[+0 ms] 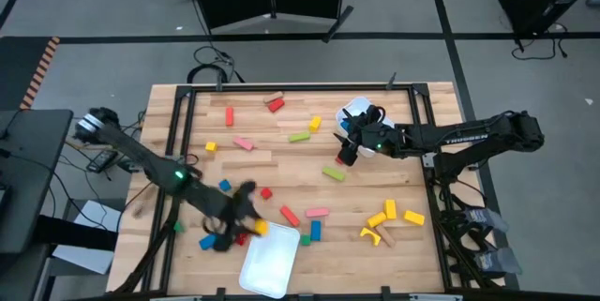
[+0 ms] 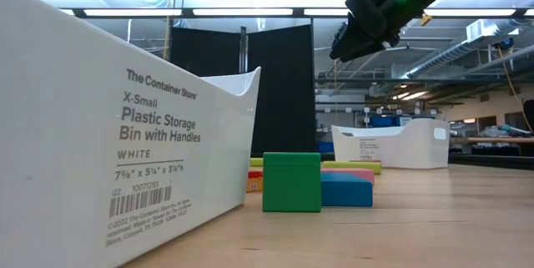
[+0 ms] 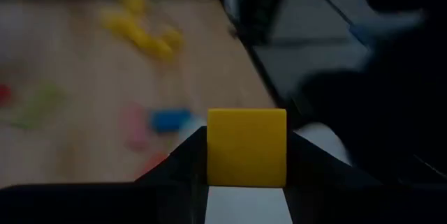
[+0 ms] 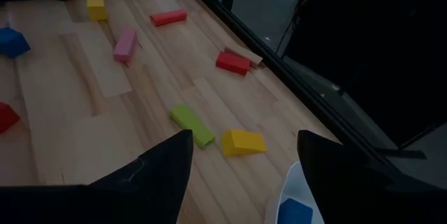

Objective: Sort blocks by size
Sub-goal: Put the yellow square block into the bottom white bin

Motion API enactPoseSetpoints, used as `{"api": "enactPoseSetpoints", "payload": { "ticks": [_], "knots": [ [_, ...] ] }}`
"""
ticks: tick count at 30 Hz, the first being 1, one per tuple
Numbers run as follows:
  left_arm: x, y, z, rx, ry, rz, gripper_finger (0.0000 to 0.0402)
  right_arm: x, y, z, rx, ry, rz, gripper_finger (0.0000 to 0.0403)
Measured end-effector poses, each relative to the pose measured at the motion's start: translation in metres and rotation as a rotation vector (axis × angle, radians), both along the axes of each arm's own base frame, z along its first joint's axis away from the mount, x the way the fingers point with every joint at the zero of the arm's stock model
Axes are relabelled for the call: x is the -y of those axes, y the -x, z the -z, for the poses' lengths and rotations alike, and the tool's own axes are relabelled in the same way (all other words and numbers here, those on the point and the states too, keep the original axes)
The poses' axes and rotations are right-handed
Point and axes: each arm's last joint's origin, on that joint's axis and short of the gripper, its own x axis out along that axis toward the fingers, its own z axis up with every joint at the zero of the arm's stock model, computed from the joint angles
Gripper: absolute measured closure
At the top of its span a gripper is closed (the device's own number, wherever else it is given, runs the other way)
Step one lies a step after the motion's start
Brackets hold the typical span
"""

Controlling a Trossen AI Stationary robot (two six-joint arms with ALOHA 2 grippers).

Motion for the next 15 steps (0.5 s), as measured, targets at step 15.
{"api": "enactPoseSetpoints", "payload": {
  "ticks": [15],
  "knots": [
    [0.046,-0.049,0.074,-0.479,0.079,-0.075,0.0152,-0.004,-0.003,-0.003,0.039,-0.018,-0.060,0.0137]
  ]
}}
